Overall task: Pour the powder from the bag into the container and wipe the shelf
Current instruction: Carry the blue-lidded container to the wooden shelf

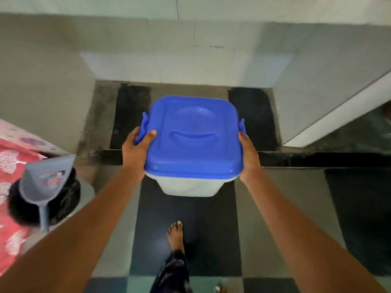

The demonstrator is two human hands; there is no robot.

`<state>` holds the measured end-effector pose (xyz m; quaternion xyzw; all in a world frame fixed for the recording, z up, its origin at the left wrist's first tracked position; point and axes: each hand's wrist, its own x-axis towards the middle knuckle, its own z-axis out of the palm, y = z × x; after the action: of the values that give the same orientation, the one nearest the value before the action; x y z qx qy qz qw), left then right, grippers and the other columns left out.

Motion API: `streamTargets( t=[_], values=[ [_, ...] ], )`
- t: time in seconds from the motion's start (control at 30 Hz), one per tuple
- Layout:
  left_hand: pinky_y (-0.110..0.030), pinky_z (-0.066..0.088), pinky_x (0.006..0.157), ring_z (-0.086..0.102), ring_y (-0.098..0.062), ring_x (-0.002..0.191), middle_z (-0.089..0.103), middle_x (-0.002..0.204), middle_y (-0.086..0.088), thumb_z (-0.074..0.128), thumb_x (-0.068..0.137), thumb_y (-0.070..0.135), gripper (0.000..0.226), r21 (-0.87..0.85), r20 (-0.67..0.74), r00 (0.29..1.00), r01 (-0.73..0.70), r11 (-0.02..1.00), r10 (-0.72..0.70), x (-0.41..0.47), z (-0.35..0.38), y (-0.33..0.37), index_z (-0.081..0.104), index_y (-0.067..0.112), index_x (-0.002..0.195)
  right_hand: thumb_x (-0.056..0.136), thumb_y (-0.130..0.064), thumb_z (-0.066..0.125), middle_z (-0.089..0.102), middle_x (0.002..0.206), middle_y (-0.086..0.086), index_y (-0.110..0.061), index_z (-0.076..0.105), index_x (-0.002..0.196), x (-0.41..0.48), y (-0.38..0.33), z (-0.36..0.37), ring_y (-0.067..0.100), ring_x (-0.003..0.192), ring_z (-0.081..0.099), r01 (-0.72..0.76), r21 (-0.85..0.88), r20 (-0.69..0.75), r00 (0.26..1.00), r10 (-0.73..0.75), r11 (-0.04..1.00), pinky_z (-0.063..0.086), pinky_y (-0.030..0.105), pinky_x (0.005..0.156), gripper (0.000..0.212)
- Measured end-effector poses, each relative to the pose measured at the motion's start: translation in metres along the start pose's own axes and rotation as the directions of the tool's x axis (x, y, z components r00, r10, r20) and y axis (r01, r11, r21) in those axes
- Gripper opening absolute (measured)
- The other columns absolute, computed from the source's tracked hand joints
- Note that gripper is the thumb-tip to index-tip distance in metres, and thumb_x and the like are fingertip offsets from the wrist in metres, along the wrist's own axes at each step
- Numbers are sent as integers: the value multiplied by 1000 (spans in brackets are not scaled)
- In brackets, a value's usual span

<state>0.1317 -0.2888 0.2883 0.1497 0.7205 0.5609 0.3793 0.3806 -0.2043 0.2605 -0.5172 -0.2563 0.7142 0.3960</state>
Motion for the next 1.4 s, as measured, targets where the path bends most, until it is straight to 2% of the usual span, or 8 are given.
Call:
streamTargets(
  t=[0.27,0.37,0.47,0.7,0.93,1.13,1.3,1.4],
  values=[
    [-35,50,96,62,-20,107,62,125,-4,78,71,33,64,-148,-51,999,-12,989,5,-204,-40,136,55,14,128,58,-56,79,64,126,1,-30,60,124,-204,-149,3,24,112,63,85,-94,116,991,-74,992,53,39,92,74],
    [-32,55,80,65,-18,91,65,116,-4,79,70,30,62,-210,-26,999,-25,977,20,-252,-52,192,58,11,124,84,-39,64,71,104,0,-21,64,115,-267,-198,12,18,89,68,122,-72,128,985,-112,990,56,24,61,36],
    [-25,51,63,63,-18,80,65,111,-11,77,73,25,57,-225,-2,997,-71,972,72,-275,-61,247,57,1,121,90,-33,58,74,72,-9,-23,68,91,-302,-243,30,8,67,70,183,-43,143,974,-176,982,54,20,54,14],
    [-23,56,59,67,-16,69,70,91,-8,72,78,21,23,-286,125,953,-232,930,276,-266,-65,392,66,8,96,96,-17,46,66,50,-18,-25,59,79,-327,-347,103,1,60,62,393,37,199,898,-392,919,51,15,53,24],
    [-46,52,88,60,-23,81,63,92,-11,81,54,38,47,-334,162,906,-323,885,391,-212,-54,496,59,15,89,95,-30,49,71,60,-17,-27,62,98,-291,-430,166,5,72,65,477,99,231,843,-487,873,45,23,89,14],
    [-36,49,77,56,-23,77,60,83,-12,76,72,24,22,-383,108,883,-387,839,457,-161,-23,542,59,10,78,94,-31,50,71,55,-8,-24,64,86,-263,-472,199,11,52,68,487,82,189,849,-493,870,50,28,65,17],
    [-43,52,86,59,-24,82,63,89,-13,76,72,23,21,-408,142,882,-361,839,449,-102,13,558,62,9,80,81,-37,67,68,115,9,-15,66,112,-207,-498,213,27,102,64,481,48,139,865,-483,875,50,40,95,38],
    [-41,52,86,62,-24,80,66,88,-12,76,73,21,23,-418,136,886,-355,836,443,-65,39,560,64,7,86,74,-41,73,68,119,8,-16,70,107,-160,-512,215,27,108,64,475,20,140,870,-473,880,46,45,103,41]
  ],
)
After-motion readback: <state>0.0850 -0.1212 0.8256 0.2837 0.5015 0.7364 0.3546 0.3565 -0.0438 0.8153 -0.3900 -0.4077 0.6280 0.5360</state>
